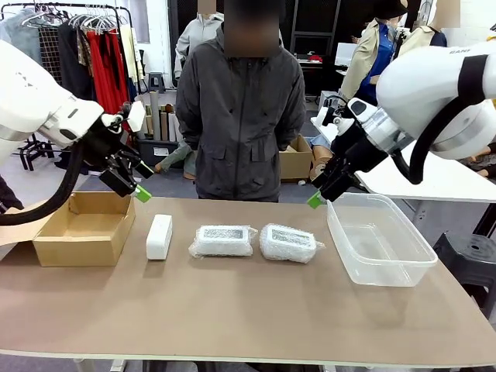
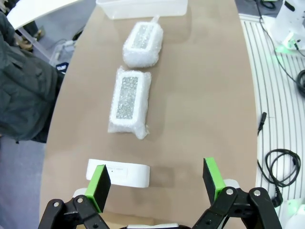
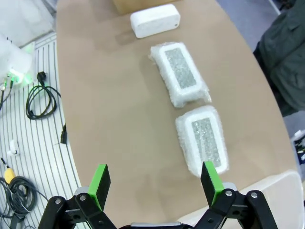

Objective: Separate and place wrapped and unwrapped clocks.
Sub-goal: Pick up the Digital clock indicated by the person.

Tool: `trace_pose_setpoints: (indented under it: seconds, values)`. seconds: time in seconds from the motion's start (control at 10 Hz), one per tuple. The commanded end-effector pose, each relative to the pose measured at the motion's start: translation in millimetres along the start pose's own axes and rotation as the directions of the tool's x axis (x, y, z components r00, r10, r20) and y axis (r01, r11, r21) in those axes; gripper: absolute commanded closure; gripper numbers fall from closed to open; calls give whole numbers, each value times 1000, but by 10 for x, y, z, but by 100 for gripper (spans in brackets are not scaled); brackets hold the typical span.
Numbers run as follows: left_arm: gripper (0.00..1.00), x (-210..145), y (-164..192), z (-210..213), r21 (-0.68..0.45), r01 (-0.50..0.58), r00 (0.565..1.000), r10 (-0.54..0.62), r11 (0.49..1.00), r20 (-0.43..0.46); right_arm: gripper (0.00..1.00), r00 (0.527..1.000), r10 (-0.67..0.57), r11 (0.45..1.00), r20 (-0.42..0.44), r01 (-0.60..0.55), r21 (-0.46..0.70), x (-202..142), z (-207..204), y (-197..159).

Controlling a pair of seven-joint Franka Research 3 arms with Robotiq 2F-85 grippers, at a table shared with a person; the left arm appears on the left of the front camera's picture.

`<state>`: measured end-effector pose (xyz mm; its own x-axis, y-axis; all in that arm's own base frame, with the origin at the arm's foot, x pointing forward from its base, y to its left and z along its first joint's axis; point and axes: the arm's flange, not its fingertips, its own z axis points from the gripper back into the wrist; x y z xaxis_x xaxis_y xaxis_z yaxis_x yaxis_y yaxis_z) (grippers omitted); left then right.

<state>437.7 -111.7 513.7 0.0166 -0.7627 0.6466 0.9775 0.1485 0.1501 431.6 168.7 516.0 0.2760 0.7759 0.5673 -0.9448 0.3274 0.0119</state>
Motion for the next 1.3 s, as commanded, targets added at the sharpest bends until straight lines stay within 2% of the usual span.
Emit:
trace_pose_setpoints:
  seconds: [0.0, 0.2, 0.3, 0.4, 0.6, 0.8, 1.0, 1.2]
  values:
    - [0, -7, -28, 0, 10, 19, 1000, -20, 1000, 21, 0, 1000, -14, 1000, 4, 14, 9, 0, -3, 39]
    - [0, -7, -28, 0, 10, 19, 1000, -20, 1000, 21, 0, 1000, -14, 1000, 4, 14, 9, 0, -3, 39]
    - [0, 26, -13, -11, 3, 6, 1000, -6, 1000, -10, 0, 1000, 8, 1000, -9, -8, 2, 27, -24, 35]
    - [0, 65, 3, 31, -32, 35, 999, -35, 999, 4, 0, 997, 79, 995, -5, -79, 59, 28, 43, -55]
    - [0, 15, 170, 221, -92, 44, 997, -38, 995, 64, 0, 973, 216, 967, 77, -225, 123, -12, 295, -336]
    - [0, -83, 370, 356, -154, 79, 995, -68, 985, 78, 0, 949, 294, 946, 109, -306, 110, -53, 496, -558]
    - [0, -135, 485, 460, -126, 111, 990, -99, 986, 98, 0, 951, 272, 957, 146, -284, 66, -131, 663, -842]
    - [0, -230, 632, 528, -82, 155, 982, -145, 984, 123, 0, 942, 239, 964, 234, -260, 61, -257, 848, -1134]
